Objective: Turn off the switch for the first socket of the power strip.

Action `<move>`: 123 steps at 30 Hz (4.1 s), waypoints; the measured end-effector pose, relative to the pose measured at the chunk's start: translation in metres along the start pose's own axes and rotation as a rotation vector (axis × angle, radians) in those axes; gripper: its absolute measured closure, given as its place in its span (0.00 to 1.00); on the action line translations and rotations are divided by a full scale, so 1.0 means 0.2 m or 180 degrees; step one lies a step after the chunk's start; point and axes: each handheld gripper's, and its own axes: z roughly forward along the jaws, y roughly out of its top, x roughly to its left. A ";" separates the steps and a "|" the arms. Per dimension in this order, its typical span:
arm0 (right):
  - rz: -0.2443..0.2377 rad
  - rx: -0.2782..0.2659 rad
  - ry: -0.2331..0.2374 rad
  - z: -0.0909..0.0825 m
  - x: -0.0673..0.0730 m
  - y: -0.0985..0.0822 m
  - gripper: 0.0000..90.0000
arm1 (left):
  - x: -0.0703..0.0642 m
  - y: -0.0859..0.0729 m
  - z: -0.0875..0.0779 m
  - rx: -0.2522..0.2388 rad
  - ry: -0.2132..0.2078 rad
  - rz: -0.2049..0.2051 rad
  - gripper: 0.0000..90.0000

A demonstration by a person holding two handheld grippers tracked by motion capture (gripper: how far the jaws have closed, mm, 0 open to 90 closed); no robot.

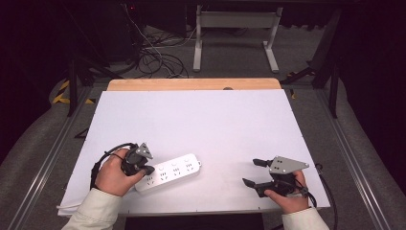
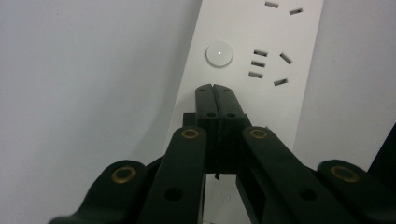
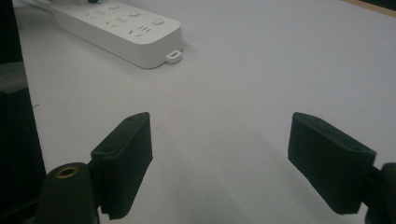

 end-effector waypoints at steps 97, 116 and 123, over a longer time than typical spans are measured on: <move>0.0003 -0.0029 0.0025 0.00 0.01 0.00 0.24 | 0.01 -0.22 -0.23 -0.2276 0.0544 -0.0383 0.23; 0.0022 -0.0049 0.0013 -0.01 0.00 0.00 0.23 | 0.09 -0.44 -0.11 -0.2057 0.0575 -0.0386 0.23; 0.0024 -0.0040 0.0016 0.00 0.00 0.00 0.23 | 0.10 -0.53 -0.08 -0.2082 0.0602 -0.0517 0.23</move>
